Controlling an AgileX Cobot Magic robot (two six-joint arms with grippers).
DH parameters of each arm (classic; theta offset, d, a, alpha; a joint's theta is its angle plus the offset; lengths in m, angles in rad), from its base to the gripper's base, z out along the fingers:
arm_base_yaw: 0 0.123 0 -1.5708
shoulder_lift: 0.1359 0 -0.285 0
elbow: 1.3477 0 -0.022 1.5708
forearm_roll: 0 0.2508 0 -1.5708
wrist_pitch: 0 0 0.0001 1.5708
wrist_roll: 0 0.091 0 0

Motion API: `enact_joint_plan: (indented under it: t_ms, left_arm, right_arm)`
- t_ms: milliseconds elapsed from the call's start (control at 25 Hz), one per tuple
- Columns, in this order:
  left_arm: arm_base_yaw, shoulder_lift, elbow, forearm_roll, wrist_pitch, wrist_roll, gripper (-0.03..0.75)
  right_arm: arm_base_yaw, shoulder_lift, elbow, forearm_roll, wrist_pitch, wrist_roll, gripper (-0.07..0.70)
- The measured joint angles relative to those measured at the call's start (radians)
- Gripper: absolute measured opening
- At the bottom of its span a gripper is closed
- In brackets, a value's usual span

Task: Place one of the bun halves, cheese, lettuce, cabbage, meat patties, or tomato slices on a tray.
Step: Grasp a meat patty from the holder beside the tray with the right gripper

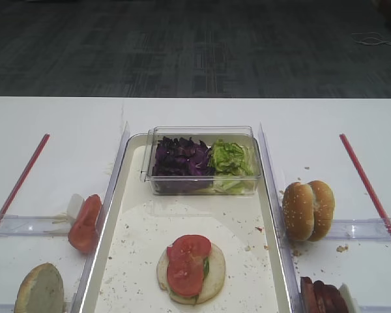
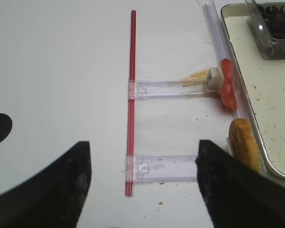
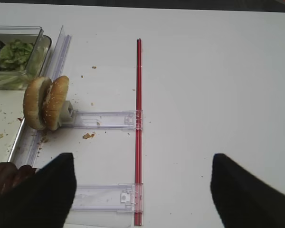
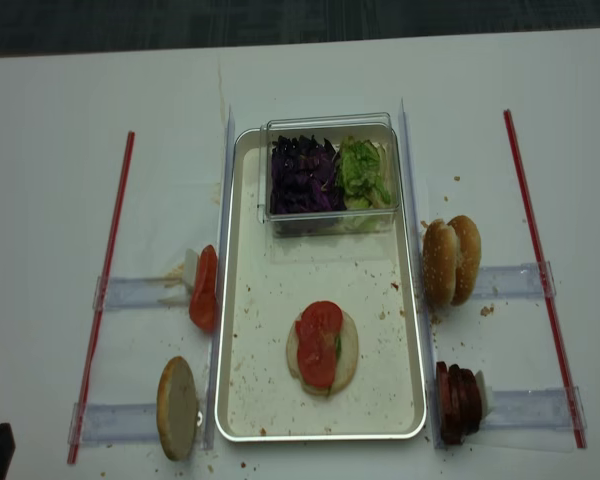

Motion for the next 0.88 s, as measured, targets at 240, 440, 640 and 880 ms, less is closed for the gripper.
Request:
enact_joint_plan:
  t_ms: [240,440,640,880]
  left_arm:
    - [0.000,0.000,0.000,0.000,0.000,0.000,0.473]
    - [0.000,0.000,0.000,0.000,0.000,0.000,0.473]
    - [0.000,0.000,0.000,0.000,0.000,0.000,0.473]
    - [0.000,0.000,0.000,0.000,0.000,0.000,0.473]
  right_arm:
    - [0.000,0.000,0.000,0.000,0.000,0.000,0.610]
    - [0.000,0.060,0.000,0.000,0.000,0.000,0.610]
    - [0.000,0.241,0.000,0.000,0.000,0.000,0.610]
    - [0.000,0.526,0.000,0.000,-0.008,0.000,0.610]
